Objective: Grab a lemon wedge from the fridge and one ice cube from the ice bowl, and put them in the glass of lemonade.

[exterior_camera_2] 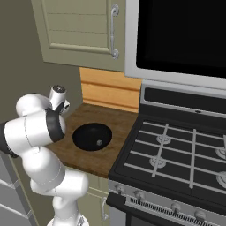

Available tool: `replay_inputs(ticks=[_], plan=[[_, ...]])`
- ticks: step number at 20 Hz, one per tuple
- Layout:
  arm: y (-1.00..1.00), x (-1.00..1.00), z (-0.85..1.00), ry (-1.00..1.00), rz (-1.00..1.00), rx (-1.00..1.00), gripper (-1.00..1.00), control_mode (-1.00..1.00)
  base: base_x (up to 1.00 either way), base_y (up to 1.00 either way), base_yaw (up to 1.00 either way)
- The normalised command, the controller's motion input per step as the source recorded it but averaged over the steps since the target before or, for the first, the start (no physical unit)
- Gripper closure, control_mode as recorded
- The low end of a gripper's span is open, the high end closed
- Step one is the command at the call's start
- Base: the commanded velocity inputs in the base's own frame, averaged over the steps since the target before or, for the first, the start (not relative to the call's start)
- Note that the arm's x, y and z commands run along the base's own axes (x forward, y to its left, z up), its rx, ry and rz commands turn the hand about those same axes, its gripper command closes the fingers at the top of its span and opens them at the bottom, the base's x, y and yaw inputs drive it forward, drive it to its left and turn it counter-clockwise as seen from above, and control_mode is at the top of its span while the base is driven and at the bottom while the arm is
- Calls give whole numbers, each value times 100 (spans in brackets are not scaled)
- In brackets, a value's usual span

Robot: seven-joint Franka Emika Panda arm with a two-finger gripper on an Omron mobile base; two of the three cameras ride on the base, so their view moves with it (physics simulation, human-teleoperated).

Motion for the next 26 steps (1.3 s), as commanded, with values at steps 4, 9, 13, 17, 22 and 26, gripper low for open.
replay_inputs(ticks=[4, 9, 13, 17, 22, 26], plan=[[-8, 0, -14, 0, 0, 0, 100, -100, 0, 0, 0], [-2, 3, -3, 0, 0, 0, 100, -100, 0, 0, 0], [0, 14, 0, 0, 0, 0, 100, -100, 0, 0, 0], [0, 15, 0, 0, 0, 0, -100, -100, 0, 0, 0], [-1, 1, 0, 0, 0, 0, -100, -100, 0, 0, 0], [0, 0, 2, 0, 0, 0, -100, -100, 0, 0, 0]])
